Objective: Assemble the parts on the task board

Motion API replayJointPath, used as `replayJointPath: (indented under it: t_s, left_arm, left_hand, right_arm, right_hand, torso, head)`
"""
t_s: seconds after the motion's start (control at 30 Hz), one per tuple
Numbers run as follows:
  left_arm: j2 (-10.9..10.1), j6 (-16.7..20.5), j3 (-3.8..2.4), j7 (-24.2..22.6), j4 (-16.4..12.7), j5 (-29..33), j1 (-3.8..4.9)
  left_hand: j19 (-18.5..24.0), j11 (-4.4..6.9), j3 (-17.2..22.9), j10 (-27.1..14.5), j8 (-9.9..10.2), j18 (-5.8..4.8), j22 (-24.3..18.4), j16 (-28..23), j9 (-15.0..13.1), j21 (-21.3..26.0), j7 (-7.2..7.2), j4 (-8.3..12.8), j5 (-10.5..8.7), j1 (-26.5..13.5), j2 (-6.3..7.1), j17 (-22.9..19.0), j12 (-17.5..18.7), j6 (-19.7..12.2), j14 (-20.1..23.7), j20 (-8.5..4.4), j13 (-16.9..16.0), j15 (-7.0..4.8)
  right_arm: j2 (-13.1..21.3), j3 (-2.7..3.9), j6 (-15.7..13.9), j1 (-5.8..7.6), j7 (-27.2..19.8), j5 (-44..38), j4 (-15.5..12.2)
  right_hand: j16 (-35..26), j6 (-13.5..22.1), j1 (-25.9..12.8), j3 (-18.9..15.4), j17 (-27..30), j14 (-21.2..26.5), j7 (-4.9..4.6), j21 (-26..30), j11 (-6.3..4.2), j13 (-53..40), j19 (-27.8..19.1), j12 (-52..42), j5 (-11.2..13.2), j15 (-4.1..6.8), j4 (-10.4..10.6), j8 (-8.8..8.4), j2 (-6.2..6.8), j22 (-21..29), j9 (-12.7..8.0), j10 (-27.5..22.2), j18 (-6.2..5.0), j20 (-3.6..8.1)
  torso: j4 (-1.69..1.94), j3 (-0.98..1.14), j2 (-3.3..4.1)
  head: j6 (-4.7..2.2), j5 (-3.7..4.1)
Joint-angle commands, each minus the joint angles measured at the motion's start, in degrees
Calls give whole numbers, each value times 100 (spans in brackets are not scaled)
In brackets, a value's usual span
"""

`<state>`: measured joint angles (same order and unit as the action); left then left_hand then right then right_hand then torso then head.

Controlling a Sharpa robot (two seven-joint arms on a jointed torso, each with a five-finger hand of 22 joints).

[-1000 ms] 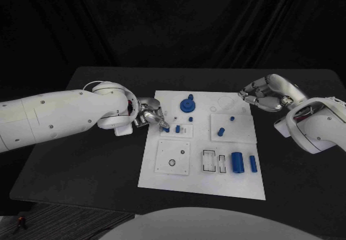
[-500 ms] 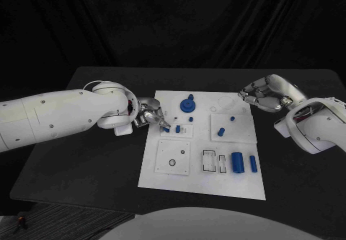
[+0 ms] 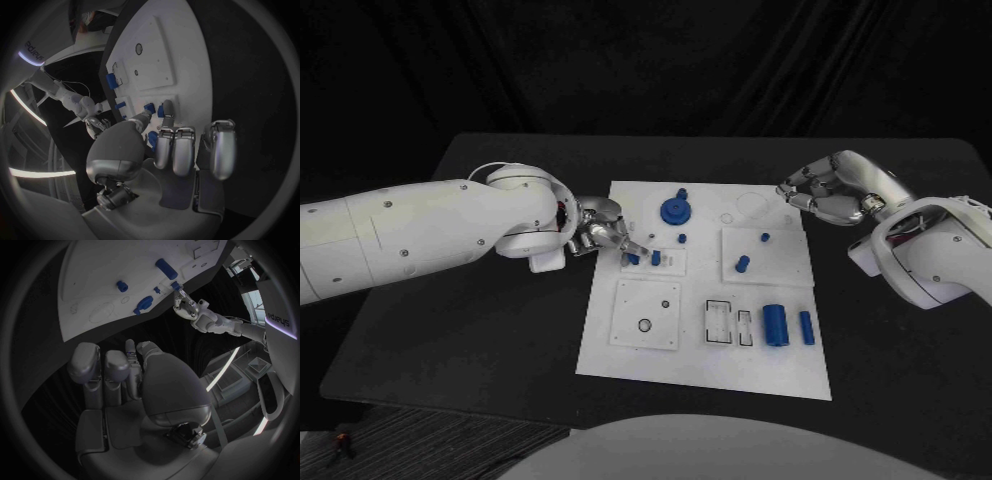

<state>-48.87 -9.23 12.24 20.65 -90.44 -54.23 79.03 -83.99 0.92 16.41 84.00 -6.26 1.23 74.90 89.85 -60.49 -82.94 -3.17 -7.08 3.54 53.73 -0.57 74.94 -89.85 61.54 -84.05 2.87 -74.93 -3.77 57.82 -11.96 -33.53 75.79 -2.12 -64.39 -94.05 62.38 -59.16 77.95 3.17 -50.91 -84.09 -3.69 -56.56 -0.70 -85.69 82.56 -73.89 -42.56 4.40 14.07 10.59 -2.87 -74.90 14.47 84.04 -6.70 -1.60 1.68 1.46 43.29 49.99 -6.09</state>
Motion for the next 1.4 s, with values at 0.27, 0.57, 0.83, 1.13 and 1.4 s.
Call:
replayJointPath:
  t_s: [0.27, 0.57, 0.83, 1.13, 1.4]
  left_arm:
    - [-9, -66, -2, -61, -19, 16, -13]
    - [-28, 42, -3, -76, -62, 16, -13]
    - [-56, 176, -4, -91, -114, 16, -13]
    - [-87, 291, -6, -103, -180, 16, -10]
    - [-110, 298, -6, -101, -178, 16, -8]
  left_hand:
    - [-227, -16, -455, 600, -108, 49, 1282, 15, -126, 22, 31, -247, -65, -260, 2, 1506, -15, 133, -595, 14, -1507, 33]
    - [-236, -2, -712, 600, -271, 45, 1287, 15, -348, 7, 46, -405, -70, -327, -20, 1506, -15, 75, -595, -2, -1507, 18]
    - [-239, 1, -741, 600, -291, 44, 1288, 15, -378, 3, 48, -426, -68, -320, -42, 1506, -15, 62, -595, -5, -1507, 16]
    - [-241, 1, -754, 600, -295, 43, 1289, 15, -389, -1, 48, -439, -64, -314, -61, 1506, -15, 47, -595, -6, -1507, 15]
    - [-243, 0, -769, 600, -296, 43, 1290, 15, -399, -3, 46, -460, -59, -303, -98, 1506, -15, 22, -595, -7, -1507, 14]
  right_arm:
    - [-1, 5, 39, -24, 108, -31, 3]
    - [4, 5, 47, -26, 117, -31, 6]
    - [9, 5, 46, -26, 125, -31, 6]
    - [8, 5, 49, -26, 140, -31, 7]
    - [4, 5, 50, -26, 146, -31, 7]
  right_hand:
    - [-27, -34, 35, 31, 12, -63, -16, 26, -31, 1329, 1, -2, -14, 47, 0, -1, 9, -268, 8, 35, 52, 34]
    - [-27, -34, 35, 31, 12, -63, -16, 26, -31, 1329, 1, -2, -14, 47, 0, -1, 9, -268, 8, 35, 52, 34]
    - [-27, -34, 35, 31, 12, -63, -16, 26, -31, 1329, 1, -2, -14, 47, 0, -1, 9, -268, 8, 35, 52, 34]
    - [-25, -33, 36, 43, 10, -63, -15, 33, -32, 1341, -1, 10, -17, 47, -4, -2, 8, -268, 8, 32, 50, 35]
    - [-25, -33, 36, 43, 10, -63, -15, 33, -32, 1341, -1, 10, -17, 47, -4, -2, 8, -268, 8, 32, 50, 35]
  torso:
    - [3, 0, 3]
    - [3, 0, 2]
    - [1, 1, 1]
    - [-1, -1, 0]
    - [0, -1, 1]
  head:
    - [1, -8]
    - [1, 2]
    - [1, 8]
    - [1, 12]
    - [1, 21]
